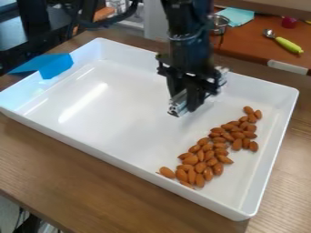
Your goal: Sweep into pile
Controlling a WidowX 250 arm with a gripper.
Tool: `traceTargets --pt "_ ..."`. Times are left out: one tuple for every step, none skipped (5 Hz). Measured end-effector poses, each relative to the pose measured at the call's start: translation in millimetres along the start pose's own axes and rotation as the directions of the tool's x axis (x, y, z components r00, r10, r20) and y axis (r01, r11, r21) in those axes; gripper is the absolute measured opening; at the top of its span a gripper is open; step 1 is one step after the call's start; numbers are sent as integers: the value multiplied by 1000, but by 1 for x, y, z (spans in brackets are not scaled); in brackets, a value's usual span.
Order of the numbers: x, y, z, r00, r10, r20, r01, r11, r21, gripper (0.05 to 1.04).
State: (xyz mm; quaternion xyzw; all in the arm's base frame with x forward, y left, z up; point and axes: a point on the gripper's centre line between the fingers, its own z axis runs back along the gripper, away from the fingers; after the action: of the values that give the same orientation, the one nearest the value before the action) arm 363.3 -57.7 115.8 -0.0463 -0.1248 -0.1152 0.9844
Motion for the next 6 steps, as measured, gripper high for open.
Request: traceTargets --pt "-9 -9 9 999 -34 40 34 999 -17 380" --pt "-14 26 23 995 6 101 -11 999 44 380" --pt "-32 75 21 991 69 115 -86 984 157 380" --pt "-59 116 24 991 122 55 -129 980 153 380" --pt "-90 157 8 985 160 -67 -149 978 149 380" --pt "-109 202 5 975 134 -178 -104 981 166 439"
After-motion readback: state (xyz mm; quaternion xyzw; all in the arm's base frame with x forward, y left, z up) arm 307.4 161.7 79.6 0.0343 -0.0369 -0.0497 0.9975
